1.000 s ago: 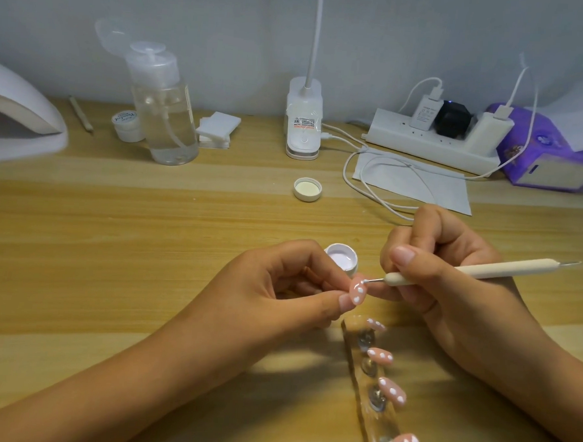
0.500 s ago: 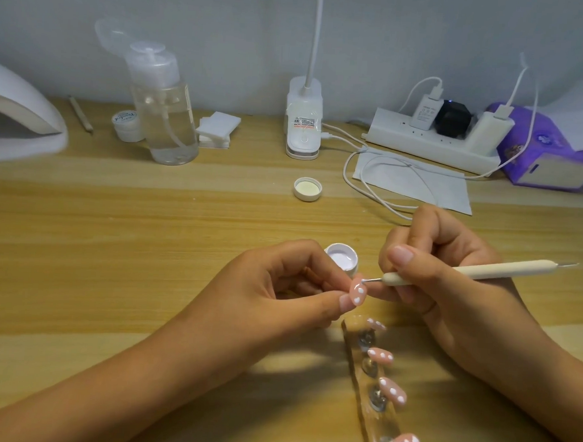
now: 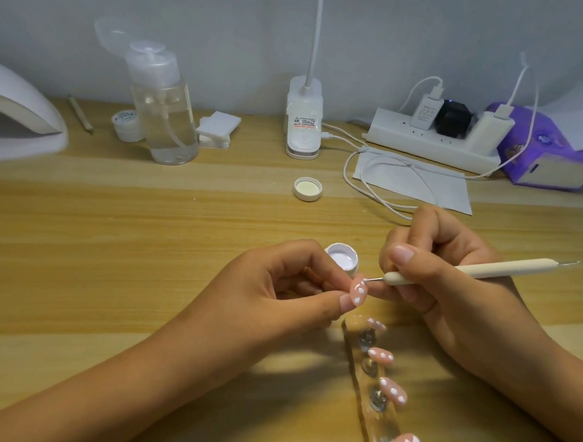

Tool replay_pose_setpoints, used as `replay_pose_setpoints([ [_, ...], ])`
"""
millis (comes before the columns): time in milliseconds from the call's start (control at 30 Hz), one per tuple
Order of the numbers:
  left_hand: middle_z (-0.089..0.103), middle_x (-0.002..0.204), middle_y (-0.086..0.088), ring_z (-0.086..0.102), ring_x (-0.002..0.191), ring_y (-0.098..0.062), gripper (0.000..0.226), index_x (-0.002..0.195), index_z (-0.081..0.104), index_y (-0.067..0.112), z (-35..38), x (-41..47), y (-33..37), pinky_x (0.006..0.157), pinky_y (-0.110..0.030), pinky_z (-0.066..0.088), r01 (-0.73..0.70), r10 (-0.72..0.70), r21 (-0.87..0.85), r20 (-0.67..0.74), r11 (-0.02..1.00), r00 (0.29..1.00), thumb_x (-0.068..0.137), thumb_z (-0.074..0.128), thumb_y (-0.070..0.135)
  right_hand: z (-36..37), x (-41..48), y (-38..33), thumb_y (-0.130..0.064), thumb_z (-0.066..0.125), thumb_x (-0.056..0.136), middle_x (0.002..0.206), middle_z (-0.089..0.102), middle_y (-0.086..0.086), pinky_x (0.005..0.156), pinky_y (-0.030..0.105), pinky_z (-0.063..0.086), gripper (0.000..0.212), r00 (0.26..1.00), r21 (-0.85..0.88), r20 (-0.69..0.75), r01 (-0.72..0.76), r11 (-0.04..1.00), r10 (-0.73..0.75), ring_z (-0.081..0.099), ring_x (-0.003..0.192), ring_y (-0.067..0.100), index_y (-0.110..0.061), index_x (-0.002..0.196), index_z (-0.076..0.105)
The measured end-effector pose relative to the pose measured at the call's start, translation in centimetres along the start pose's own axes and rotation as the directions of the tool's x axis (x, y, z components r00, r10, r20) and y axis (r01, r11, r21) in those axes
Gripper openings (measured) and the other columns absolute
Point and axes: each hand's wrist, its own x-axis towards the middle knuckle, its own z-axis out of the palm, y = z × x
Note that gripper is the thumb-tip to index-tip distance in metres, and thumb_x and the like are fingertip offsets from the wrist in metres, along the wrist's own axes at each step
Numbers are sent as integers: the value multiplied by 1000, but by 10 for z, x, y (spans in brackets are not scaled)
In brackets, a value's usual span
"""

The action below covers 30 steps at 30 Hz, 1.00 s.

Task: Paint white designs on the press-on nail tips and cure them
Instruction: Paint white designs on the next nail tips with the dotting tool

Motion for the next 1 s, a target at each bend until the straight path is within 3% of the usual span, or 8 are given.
replay_pose_setpoints([
  [1000, 67, 69, 11, 58, 65, -2, 4, 78, 73, 22, 1, 1, 1, 64, -14, 47, -12, 12, 2, 5, 1000, 1000, 74, 74, 21, 4, 1, -2, -17, 65, 69, 55, 46, 0, 57, 25, 56, 19, 998, 47, -54, -16, 999, 18, 42, 49, 7, -20, 57, 51],
])
